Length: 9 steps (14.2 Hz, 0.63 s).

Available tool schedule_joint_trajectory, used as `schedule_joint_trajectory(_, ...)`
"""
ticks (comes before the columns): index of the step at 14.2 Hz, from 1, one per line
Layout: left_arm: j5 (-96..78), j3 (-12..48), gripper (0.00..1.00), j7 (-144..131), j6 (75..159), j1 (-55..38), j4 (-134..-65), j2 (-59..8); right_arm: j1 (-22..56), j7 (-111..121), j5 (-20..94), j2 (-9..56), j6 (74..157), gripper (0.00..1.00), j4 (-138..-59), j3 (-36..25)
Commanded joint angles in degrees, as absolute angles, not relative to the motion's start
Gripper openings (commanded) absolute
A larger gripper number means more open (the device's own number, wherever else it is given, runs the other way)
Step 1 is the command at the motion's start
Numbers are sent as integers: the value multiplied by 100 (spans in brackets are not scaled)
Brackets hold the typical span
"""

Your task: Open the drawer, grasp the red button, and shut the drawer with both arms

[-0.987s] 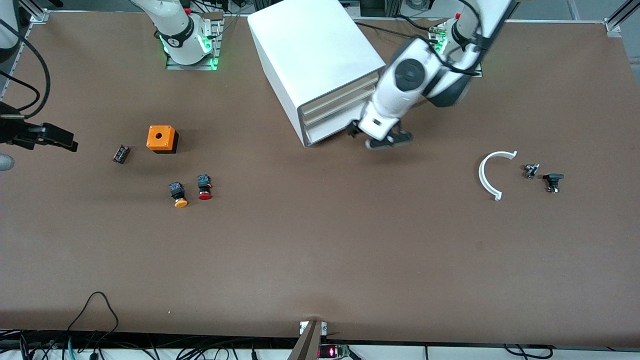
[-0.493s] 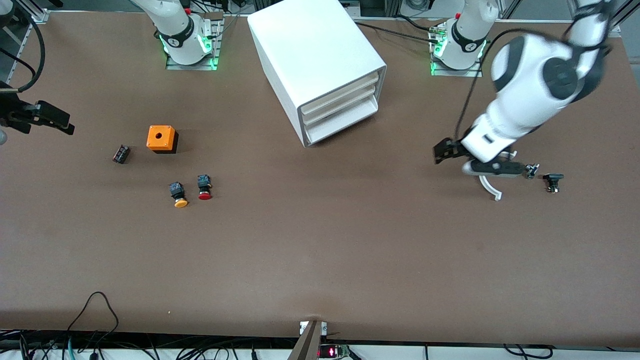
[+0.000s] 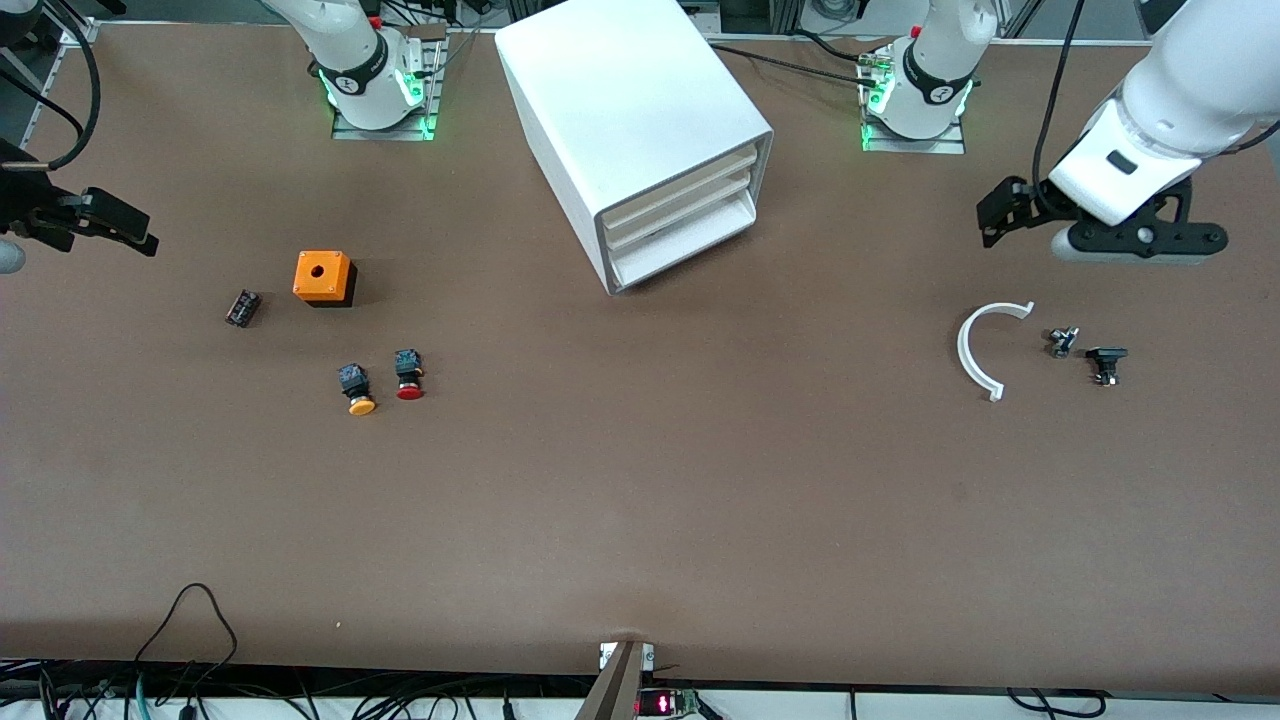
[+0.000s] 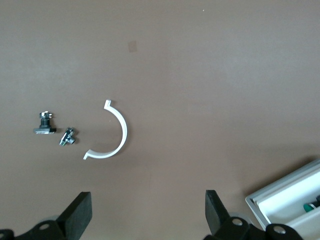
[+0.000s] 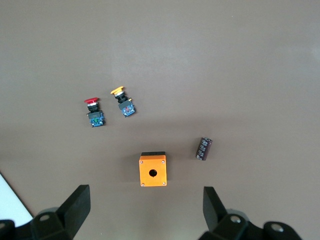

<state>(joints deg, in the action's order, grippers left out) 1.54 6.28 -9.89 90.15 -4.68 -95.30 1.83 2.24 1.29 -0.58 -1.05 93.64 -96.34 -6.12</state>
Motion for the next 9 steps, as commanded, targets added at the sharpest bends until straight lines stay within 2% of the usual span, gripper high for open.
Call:
schedule_joint_trajectory(1,246,624,100,-1002,8807,-449,-9141,-185,220,88,-140,-255,9405,100,-9791,-572)
schedule_joint_trajectory(9,167,642,100,-984,8789,-132,-9132,-264,229,97,-193,-835,9712,100,-10591,-475)
